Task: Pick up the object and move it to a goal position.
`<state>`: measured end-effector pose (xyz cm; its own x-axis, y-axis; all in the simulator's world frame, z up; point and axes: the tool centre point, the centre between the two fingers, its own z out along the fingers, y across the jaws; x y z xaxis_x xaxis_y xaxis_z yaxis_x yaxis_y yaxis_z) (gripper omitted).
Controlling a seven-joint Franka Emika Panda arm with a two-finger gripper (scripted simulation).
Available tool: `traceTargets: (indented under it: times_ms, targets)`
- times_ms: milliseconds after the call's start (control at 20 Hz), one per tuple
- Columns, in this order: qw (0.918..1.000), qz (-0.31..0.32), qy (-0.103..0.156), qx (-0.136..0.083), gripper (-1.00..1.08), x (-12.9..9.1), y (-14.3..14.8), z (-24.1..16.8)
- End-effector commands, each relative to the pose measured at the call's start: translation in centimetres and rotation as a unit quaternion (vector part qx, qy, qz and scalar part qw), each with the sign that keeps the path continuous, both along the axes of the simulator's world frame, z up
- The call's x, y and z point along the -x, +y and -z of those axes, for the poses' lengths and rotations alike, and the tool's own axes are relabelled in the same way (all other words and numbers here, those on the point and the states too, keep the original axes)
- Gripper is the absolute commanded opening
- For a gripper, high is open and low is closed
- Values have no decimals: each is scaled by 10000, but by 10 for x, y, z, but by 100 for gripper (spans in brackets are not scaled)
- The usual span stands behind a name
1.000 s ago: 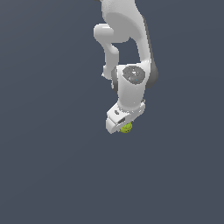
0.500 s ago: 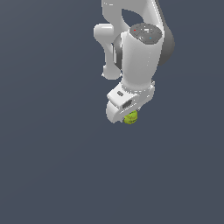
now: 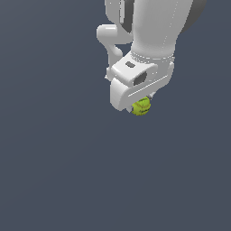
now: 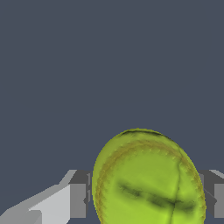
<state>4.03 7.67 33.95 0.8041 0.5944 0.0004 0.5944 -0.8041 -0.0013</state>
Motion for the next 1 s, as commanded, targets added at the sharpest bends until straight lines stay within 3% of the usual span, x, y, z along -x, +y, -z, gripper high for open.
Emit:
traceTargets:
  times_ms: [0, 500, 950]
  targets:
    - [10000, 1, -2, 0, -100, -4, 1, -23]
    - [10000, 5, -2, 2, -100, -18, 4, -88]
    - [10000, 7, -2, 3, -100, -26, 6, -123]
